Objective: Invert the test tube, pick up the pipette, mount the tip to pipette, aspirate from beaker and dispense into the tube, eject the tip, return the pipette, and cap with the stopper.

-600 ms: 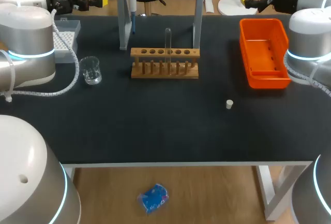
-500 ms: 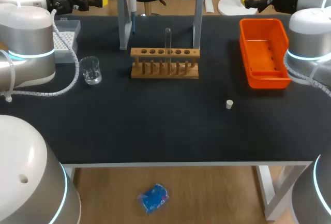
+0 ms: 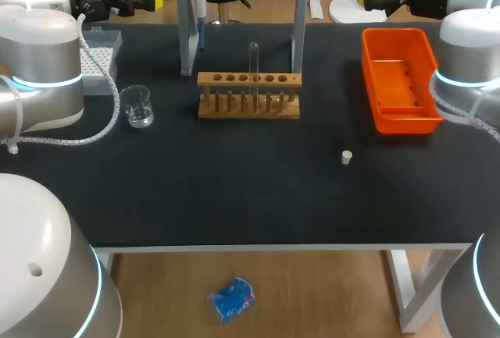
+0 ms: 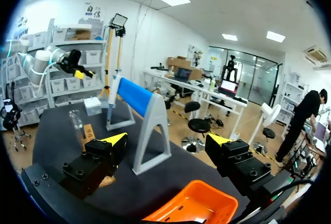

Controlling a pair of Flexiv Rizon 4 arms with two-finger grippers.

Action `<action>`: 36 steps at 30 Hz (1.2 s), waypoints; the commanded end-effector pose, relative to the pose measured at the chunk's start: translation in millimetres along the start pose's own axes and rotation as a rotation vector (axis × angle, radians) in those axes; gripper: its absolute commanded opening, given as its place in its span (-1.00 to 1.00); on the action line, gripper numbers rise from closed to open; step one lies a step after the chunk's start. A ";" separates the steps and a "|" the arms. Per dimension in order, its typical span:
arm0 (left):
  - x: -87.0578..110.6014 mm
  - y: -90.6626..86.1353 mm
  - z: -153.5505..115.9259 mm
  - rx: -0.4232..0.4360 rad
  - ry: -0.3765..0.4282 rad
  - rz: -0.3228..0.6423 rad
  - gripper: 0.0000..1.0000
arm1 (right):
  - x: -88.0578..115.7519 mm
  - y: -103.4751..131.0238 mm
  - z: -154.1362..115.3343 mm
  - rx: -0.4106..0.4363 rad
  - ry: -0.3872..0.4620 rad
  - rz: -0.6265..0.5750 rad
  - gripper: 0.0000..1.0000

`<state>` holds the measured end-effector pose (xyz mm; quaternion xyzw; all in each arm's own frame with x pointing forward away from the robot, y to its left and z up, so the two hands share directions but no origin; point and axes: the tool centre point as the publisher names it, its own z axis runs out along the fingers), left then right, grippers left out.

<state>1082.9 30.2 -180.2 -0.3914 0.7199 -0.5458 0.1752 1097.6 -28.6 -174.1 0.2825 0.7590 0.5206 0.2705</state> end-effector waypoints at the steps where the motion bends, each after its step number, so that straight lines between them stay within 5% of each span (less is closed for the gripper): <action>1: 0.1 1.0 0.4 0.003 -0.001 0.001 1.00 | 2.7 5.5 -27.3 -0.058 0.180 0.011 1.00; 9: 26.5 17.2 -16.3 -0.065 0.228 0.128 1.00 | 47.4 14.1 -61.9 -0.149 0.452 -0.047 1.00; 12: 35.2 26.4 -23.6 -0.116 0.306 0.164 1.00 | 64.5 15.1 -77.0 -0.168 0.651 -0.088 1.00; 16: 45.9 37.0 -32.2 -0.175 0.408 0.209 1.00 | 64.5 15.1 -77.0 -0.168 0.651 -0.088 1.00; 28: 46.9 38.8 -32.9 -0.192 0.390 0.238 1.00 | 64.5 15.1 -77.0 -0.168 0.651 -0.088 1.00; 36: 74.3 52.8 -28.9 -0.127 0.490 0.369 1.00 | 95.7 -10.0 -71.0 -0.214 0.708 -0.065 1.00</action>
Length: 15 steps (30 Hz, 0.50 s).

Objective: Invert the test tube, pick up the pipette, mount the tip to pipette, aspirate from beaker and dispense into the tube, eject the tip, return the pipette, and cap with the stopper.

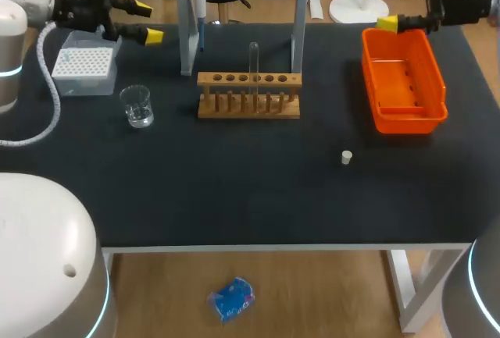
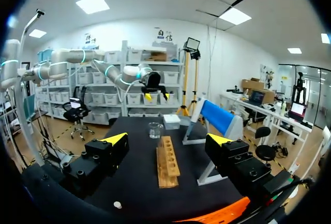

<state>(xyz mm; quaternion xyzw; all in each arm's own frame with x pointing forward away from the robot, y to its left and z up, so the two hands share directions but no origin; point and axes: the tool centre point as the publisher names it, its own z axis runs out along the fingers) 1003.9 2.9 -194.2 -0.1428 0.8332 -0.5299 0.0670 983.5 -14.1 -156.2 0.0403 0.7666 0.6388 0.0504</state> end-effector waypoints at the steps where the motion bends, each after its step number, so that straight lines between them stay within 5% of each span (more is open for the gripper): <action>1: 10.6 12.2 9.9 0.012 0.043 0.040 1.00 | 7.3 -18.9 10.6 -0.033 0.036 0.007 1.00; 15: 29.9 26.1 38.5 -0.005 0.022 0.059 1.00 | 29.1 -46.4 75.4 -0.067 0.165 -0.022 1.00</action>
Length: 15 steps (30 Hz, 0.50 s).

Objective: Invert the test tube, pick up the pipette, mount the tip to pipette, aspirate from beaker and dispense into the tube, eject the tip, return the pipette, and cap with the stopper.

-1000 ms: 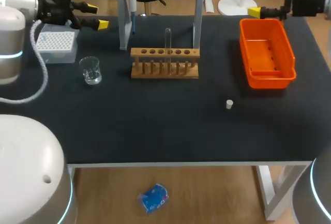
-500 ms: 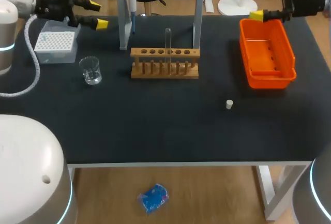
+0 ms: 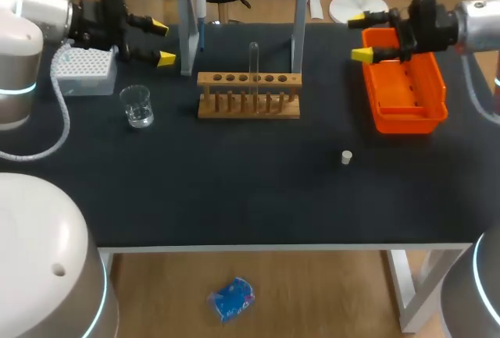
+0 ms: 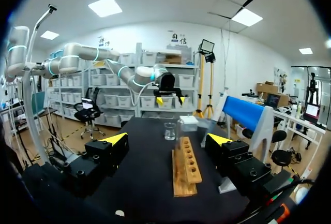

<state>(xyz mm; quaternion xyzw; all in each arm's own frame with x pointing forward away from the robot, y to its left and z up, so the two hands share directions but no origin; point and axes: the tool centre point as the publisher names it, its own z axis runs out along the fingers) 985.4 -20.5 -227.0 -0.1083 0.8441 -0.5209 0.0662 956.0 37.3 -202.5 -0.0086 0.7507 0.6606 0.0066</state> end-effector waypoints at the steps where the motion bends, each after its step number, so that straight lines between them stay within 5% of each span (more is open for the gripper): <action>1: 7.8 2.3 11.7 0.019 -0.014 -0.004 1.00 | -6.7 -13.2 25.7 -0.029 0.046 -0.007 1.00; 15: 8.7 2.5 13.9 0.021 -0.016 -0.005 1.00 | -4.0 -13.9 37.1 -0.058 0.075 -0.036 1.00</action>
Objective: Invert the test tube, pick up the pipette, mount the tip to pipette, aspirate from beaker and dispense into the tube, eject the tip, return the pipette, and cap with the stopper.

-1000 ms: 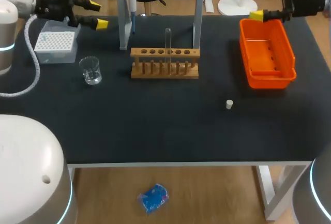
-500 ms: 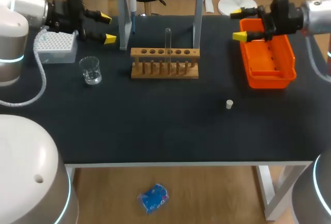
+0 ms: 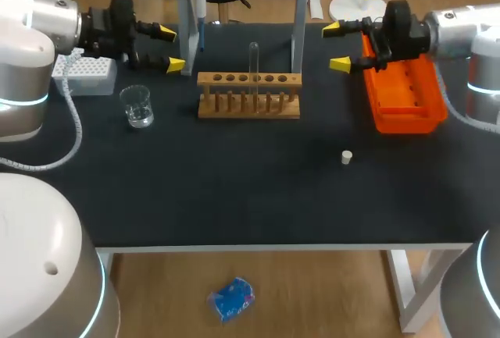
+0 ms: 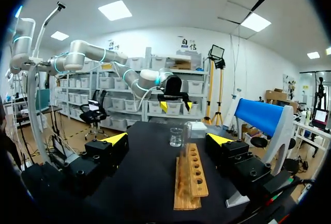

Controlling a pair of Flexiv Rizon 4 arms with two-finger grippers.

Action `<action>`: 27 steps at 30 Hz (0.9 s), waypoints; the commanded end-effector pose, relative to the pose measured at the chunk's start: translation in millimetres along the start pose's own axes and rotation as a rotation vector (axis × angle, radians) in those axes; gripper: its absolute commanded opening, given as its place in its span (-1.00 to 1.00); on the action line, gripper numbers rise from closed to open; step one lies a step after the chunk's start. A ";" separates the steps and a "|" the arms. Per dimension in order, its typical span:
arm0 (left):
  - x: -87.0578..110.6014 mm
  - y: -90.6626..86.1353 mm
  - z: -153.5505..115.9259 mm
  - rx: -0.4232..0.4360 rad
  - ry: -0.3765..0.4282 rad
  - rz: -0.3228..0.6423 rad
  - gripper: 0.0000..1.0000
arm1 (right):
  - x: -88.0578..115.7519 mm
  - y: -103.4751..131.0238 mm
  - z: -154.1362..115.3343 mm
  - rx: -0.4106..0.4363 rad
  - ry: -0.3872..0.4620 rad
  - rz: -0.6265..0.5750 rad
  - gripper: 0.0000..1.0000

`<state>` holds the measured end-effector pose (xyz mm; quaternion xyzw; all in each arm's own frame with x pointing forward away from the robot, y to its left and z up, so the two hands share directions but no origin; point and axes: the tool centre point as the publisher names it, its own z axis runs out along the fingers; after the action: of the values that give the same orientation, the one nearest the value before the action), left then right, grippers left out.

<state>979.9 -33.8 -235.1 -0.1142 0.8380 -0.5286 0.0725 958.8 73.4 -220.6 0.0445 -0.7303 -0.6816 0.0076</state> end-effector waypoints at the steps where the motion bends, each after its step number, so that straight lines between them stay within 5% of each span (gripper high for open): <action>1: 0.0 0.3 0.0 0.001 0.000 0.001 1.00 | -1.4 -0.4 -1.1 0.001 0.007 0.000 1.00; 27: 0.0 0.3 0.0 0.001 0.000 0.001 1.00 | -34.7 -36.9 88.4 0.008 0.086 0.057 1.00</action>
<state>979.8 -33.7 -234.8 -0.1143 0.8381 -0.5284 0.0723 980.2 153.7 -257.0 0.0455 -0.7349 -0.6748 0.0491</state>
